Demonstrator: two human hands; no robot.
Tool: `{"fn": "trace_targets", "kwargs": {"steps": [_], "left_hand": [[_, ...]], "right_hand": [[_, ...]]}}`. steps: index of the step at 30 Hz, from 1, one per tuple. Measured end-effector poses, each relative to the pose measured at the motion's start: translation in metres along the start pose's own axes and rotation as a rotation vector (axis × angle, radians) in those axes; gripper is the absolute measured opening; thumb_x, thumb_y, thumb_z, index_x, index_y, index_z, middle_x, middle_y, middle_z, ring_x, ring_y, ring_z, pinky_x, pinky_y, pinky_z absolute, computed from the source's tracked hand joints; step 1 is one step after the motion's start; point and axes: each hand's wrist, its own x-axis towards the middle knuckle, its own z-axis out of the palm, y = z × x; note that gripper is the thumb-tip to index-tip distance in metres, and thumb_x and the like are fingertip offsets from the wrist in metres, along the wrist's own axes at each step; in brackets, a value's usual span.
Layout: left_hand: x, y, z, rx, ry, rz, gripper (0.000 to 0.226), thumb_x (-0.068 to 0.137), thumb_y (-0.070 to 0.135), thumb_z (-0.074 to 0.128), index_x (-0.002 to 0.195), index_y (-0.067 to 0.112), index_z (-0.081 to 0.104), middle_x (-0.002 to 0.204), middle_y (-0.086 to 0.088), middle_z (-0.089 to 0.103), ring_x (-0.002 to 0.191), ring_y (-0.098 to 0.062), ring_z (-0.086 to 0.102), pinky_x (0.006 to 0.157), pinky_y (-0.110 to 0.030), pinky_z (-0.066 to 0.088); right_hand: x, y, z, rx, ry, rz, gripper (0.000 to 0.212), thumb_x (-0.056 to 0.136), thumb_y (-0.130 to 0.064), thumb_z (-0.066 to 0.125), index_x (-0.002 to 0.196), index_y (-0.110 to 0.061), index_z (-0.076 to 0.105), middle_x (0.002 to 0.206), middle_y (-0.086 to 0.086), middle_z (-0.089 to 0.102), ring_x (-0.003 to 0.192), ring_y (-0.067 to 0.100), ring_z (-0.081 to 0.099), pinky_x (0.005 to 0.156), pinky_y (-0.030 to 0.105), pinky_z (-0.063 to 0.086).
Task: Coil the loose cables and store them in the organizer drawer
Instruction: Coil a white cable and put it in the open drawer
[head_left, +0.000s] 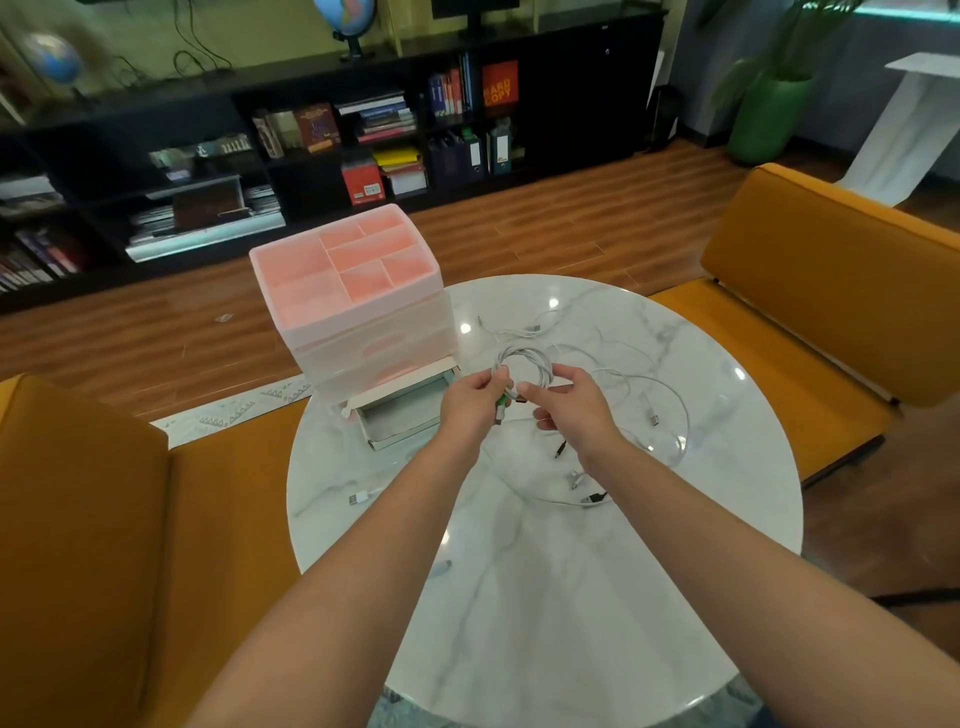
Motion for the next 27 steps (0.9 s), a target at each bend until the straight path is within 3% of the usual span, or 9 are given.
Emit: {"fn": "trace_targets", "kwargs": {"steps": [4,8,11,13,15,17,22,25,27], "left_hand": [[-0.003,0.001,-0.004,0.06,-0.008,0.054,0.023,0.097,0.038,0.056,0.111,0.022,0.065,0.101,-0.004,0.069,0.091,-0.016,0.064,0.083,-0.036,0.053],[-0.008,-0.012,-0.009,0.044,-0.006,0.051,0.03,0.099,0.031,0.053,0.128,0.024,0.057,0.105,-0.005,0.069,0.097,-0.02,0.066,0.077,-0.036,0.057],[-0.01,-0.022,-0.014,0.001,0.051,0.025,0.029,0.099,0.028,0.055,0.128,0.022,0.058,0.1,-0.004,0.071,0.095,-0.024,0.068,0.077,-0.039,0.059],[-0.011,-0.03,-0.018,-0.025,0.1,-0.006,0.029,0.099,0.024,0.055,0.127,0.017,0.058,0.1,-0.004,0.071,0.093,-0.024,0.069,0.075,-0.04,0.06],[-0.014,-0.034,-0.02,-0.048,0.121,-0.022,0.026,0.098,0.021,0.056,0.123,0.013,0.059,0.099,-0.006,0.07,0.09,-0.024,0.068,0.071,-0.04,0.061],[-0.018,-0.037,-0.021,-0.043,0.139,-0.015,0.023,0.097,0.02,0.058,0.119,0.013,0.058,0.102,-0.009,0.068,0.09,-0.024,0.068,0.07,-0.04,0.061],[-0.021,-0.031,-0.015,-0.037,0.178,-0.032,0.023,0.1,0.018,0.052,0.122,0.012,0.056,0.101,-0.006,0.067,0.094,-0.025,0.067,0.068,-0.039,0.06],[-0.023,-0.028,-0.016,-0.043,0.091,-0.036,0.025,0.101,0.015,0.049,0.126,0.013,0.054,0.111,-0.004,0.068,0.096,-0.025,0.067,0.081,-0.043,0.059],[-0.026,-0.023,-0.016,-0.025,0.03,-0.019,0.032,0.1,0.011,0.048,0.13,0.024,0.052,0.115,0.0,0.064,0.094,-0.025,0.067,0.083,-0.044,0.058]], "right_hand": [[0.006,0.003,0.005,-0.018,0.021,0.013,0.051,0.081,-0.023,0.078,0.121,-0.013,0.048,0.095,0.005,0.064,0.074,0.018,0.06,0.08,0.035,0.055],[0.013,0.009,0.007,-0.006,-0.042,0.092,0.055,0.075,-0.016,0.083,0.119,0.0,0.054,0.094,0.013,0.067,0.066,0.016,0.062,0.068,0.027,0.058],[0.015,0.01,0.009,0.032,-0.119,0.184,0.043,0.074,-0.004,0.079,0.112,-0.005,0.061,0.087,0.007,0.065,0.072,0.014,0.059,0.067,0.024,0.054],[0.015,0.013,0.011,0.075,-0.174,0.264,0.03,0.073,-0.002,0.078,0.101,-0.008,0.067,0.076,0.002,0.061,0.066,0.011,0.055,0.059,0.02,0.049],[0.014,0.017,0.011,0.124,-0.179,0.343,0.022,0.075,-0.009,0.079,0.095,-0.007,0.07,0.067,-0.001,0.057,0.057,0.007,0.051,0.049,0.016,0.044],[0.013,0.024,0.01,0.134,-0.186,0.373,0.023,0.08,-0.018,0.077,0.099,-0.006,0.072,0.068,-0.003,0.058,0.057,0.007,0.049,0.048,0.017,0.041],[0.006,0.026,0.004,0.072,-0.303,0.286,0.022,0.092,-0.029,0.064,0.106,-0.016,0.075,0.098,-0.004,0.063,0.082,0.015,0.051,0.063,0.027,0.047],[0.005,0.02,-0.004,-0.012,-0.326,0.204,0.023,0.094,-0.028,0.061,0.108,-0.015,0.074,0.096,-0.004,0.065,0.076,0.015,0.054,0.063,0.026,0.048],[0.008,0.018,-0.008,-0.067,-0.282,0.142,0.023,0.093,-0.023,0.064,0.107,-0.008,0.073,0.092,0.0,0.068,0.066,0.014,0.055,0.061,0.023,0.05]]}}
